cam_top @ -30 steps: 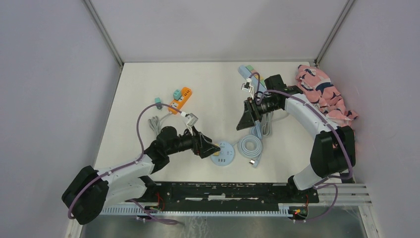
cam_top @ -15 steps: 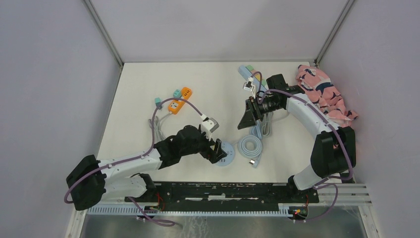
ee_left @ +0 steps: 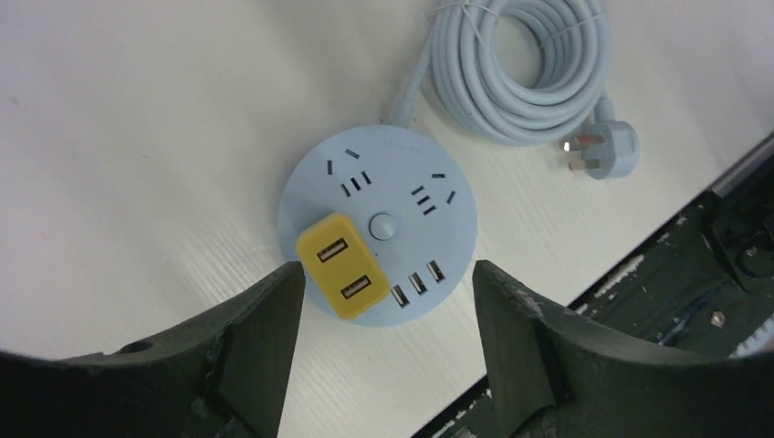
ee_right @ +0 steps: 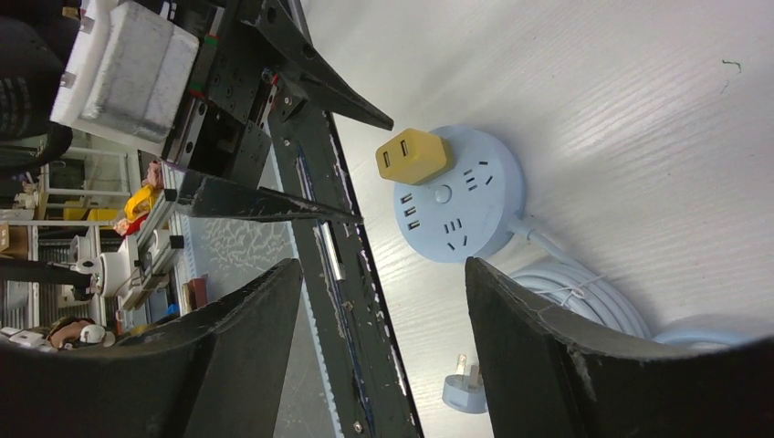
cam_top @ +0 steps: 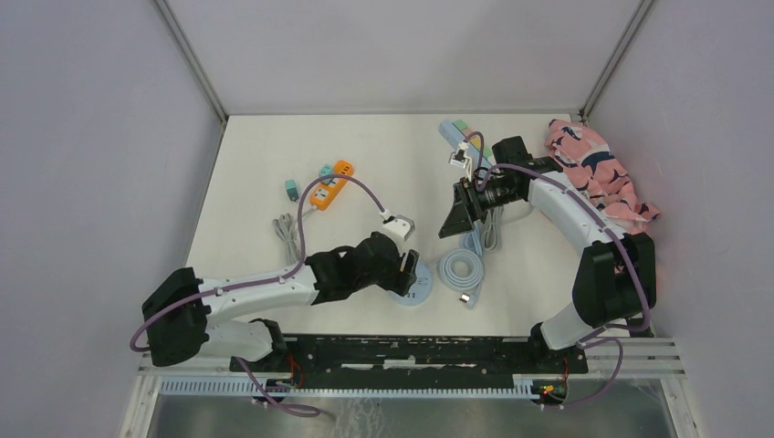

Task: Pull the plug off the socket

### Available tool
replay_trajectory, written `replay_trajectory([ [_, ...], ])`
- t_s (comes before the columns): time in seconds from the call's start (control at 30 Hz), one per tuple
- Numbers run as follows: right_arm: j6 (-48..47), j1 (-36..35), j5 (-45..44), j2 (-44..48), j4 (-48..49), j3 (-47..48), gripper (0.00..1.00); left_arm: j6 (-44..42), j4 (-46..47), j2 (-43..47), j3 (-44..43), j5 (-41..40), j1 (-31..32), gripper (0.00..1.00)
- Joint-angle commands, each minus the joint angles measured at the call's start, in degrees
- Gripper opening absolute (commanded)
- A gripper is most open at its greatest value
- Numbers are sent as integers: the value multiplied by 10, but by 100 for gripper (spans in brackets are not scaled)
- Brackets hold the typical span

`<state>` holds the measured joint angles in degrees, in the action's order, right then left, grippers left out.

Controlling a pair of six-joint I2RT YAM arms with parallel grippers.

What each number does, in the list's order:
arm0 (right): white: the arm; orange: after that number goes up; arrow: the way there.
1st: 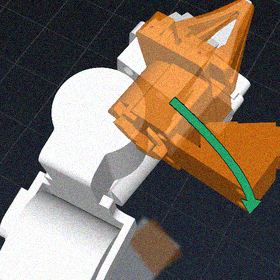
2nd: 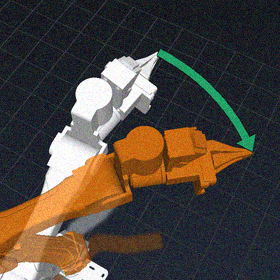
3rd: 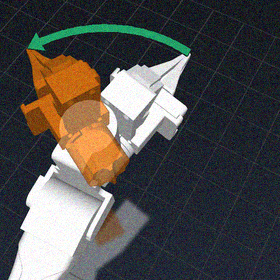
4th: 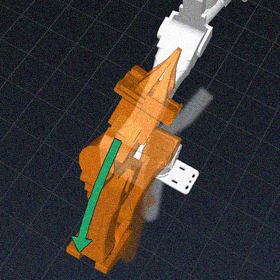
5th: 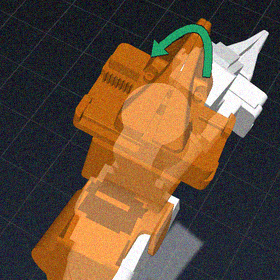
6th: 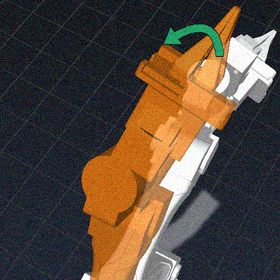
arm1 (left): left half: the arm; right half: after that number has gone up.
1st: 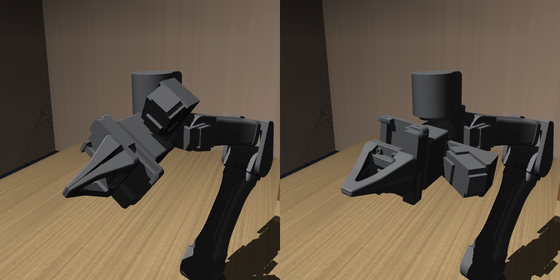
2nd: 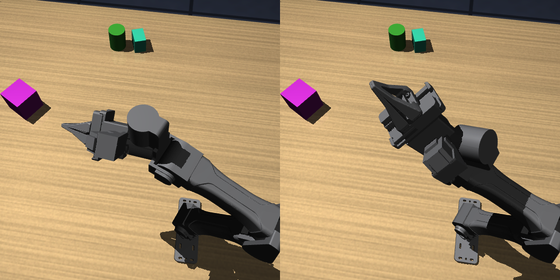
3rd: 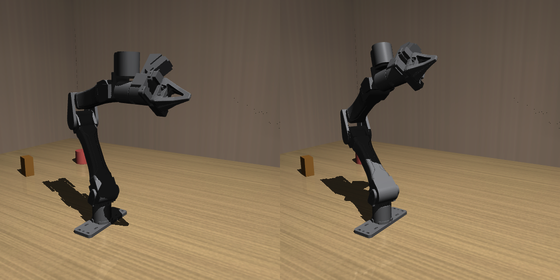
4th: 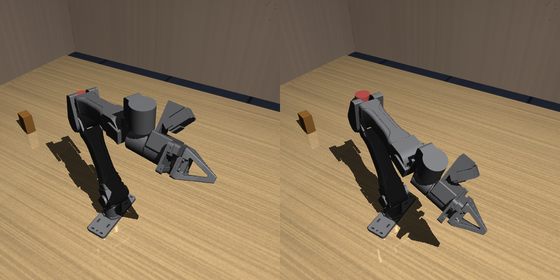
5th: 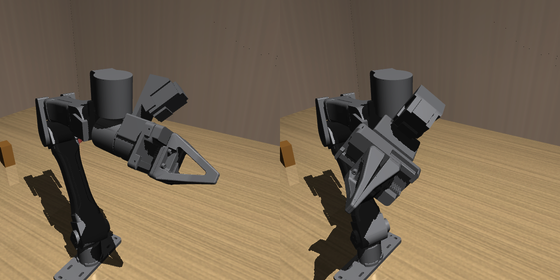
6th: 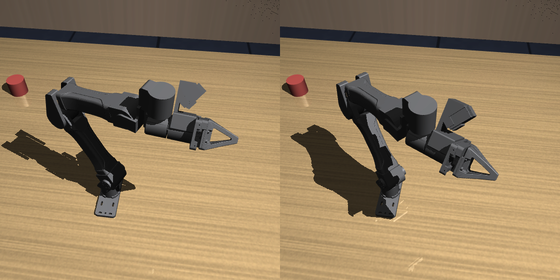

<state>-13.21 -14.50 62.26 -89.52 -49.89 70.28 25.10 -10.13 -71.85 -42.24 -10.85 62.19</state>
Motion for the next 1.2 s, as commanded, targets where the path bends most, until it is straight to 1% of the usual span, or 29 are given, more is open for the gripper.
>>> replay_trajectory([
  [0.0, -8, 2, 12, 14, 6, 26, 72, 105, -44, -36, -49, -113, 12, 65],
  [0.03, -7, 2, 12, 14, 6, 25, 72, 113, -54, -48, -57, -124, 12, 60],
  [0.07, -7, 2, 12, 15, 6, 24, 72, 121, -66, -59, -71, -134, 12, 59],
  [0.17, -6, 3, 12, 18, 8, 23, 72, 128, -86, -93, -95, -146, 14, 59],
  [0.33, -5, 3, 13, 22, 10, 21, 72, 135, -93, -124, -110, -139, 16, 58],
  [0.37, -5, 3, 15, 22, 10, 20, 72, 136, -94, -128, -111, -134, 16, 56],
  [0.5, -2, 3, 18, 21, 12, 20, 72, 145, -98, -133, -111, -122, 16, 50],
  [0.73, -1, 3, 19, 21, 13, 19, 72, 145, -118, -141, -121, -115, 16, 48],
  [0.8, 1, 2, 19, 20, 16, 17, 72, 145, -118, -147, -123, -110, 16, 44],
  [0.83, 1, 2, 19, 20, 17, 17, 72, 144, -118, -151, -125, -108, 16, 41],
  [0.93, 1, 2, 19, 18, 18, 15, 72, 140, -117, -156, -129, -113, 16, 27],
  [1.1, 0, 3, 19, 17, 19, 14, 72, 114, -99, -151, -135, -156, 16, 5],
  [1.17, -4, 2, 17, 18, 19, 13, 72, 90, -80, -150, -135, -173, 15, 3],
])
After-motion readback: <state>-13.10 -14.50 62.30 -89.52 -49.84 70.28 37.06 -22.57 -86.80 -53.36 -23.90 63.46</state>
